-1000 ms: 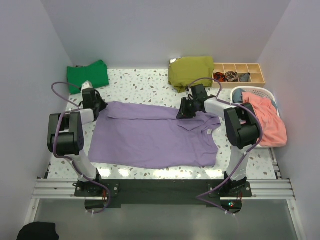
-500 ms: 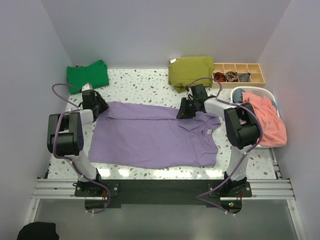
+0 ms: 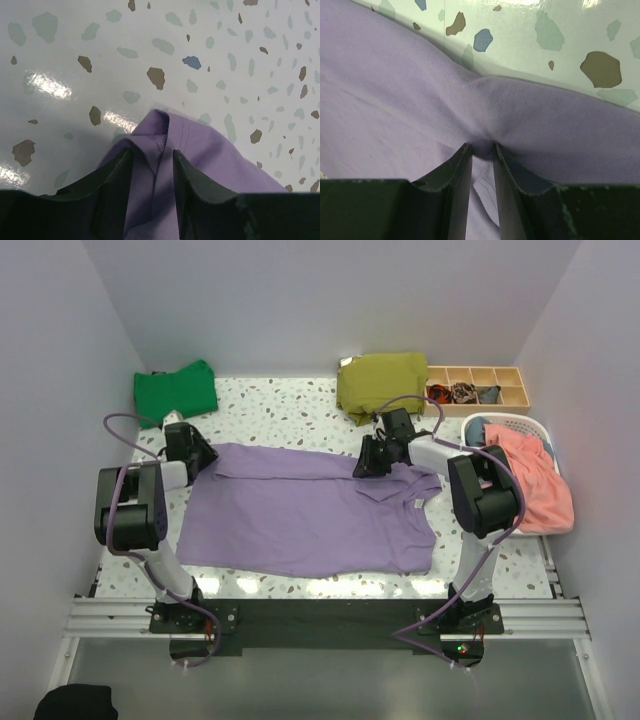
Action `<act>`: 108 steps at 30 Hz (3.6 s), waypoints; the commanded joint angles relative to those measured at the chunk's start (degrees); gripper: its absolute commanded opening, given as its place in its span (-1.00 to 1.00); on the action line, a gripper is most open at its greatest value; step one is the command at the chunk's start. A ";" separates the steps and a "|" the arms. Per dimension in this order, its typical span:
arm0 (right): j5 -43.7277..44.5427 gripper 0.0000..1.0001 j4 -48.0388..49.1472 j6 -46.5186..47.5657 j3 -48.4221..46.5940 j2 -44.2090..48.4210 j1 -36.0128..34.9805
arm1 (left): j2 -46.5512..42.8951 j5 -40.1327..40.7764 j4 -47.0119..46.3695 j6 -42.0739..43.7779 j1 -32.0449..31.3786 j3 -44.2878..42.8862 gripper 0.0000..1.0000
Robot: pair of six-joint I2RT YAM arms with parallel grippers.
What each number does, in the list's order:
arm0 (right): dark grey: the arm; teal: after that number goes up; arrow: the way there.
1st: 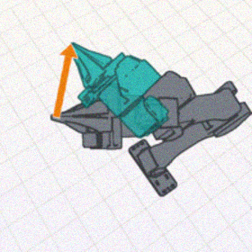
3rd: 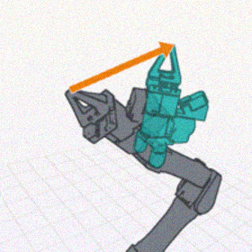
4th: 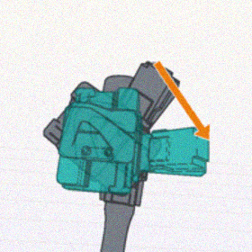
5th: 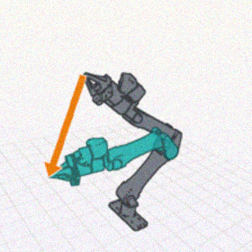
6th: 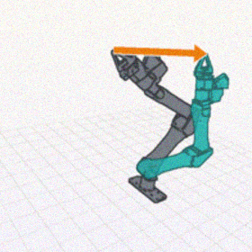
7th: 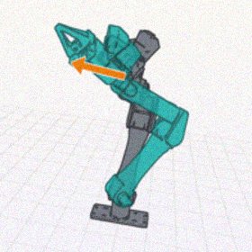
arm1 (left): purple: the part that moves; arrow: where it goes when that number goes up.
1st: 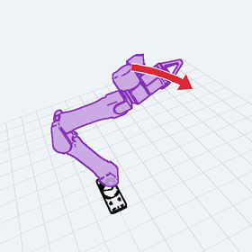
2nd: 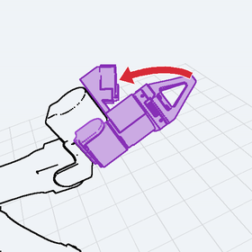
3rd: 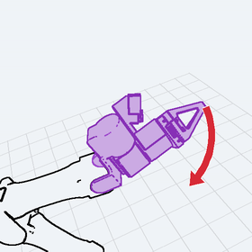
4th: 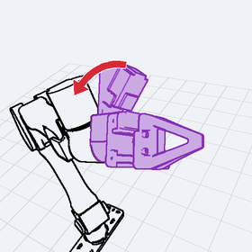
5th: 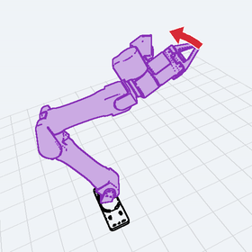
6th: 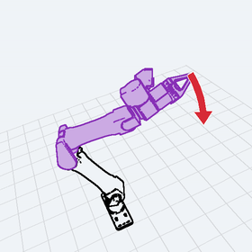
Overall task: Fold and stack the t-shirts
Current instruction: Fold the flattened tshirt in 1/3 of the way
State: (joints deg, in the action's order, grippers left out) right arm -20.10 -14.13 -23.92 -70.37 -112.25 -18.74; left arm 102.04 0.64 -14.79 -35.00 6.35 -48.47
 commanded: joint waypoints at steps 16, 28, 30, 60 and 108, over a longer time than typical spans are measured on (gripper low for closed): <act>5.15 -0.44 -2.39 2.65 0.67 -4.03 -0.07 | 3.35 -2.40 -7.81 -0.16 2.35 -5.05 -1.00; 9.02 -0.46 -5.47 2.30 -0.29 -5.61 0.02 | 5.62 -6.36 11.34 12.23 7.89 -17.89 -1.00; 9.72 -0.46 -5.82 2.30 -0.30 -5.62 -0.07 | 6.41 -5.92 12.14 12.50 8.41 -18.76 -1.00; 8.32 -0.24 -4.68 3.18 3.13 5.46 -0.07 | -19.16 -7.33 5.55 1.08 -2.75 7.86 1.00; 7.88 -0.27 -4.06 4.15 3.40 2.56 -0.15 | -9.05 -1.26 -3.24 7.28 -2.75 -0.65 -0.55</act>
State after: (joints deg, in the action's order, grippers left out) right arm -14.00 -16.56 -21.08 -67.13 -108.03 -19.11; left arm 98.96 -4.99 -25.28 -42.00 3.36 -42.94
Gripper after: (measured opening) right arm 0.370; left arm 0.217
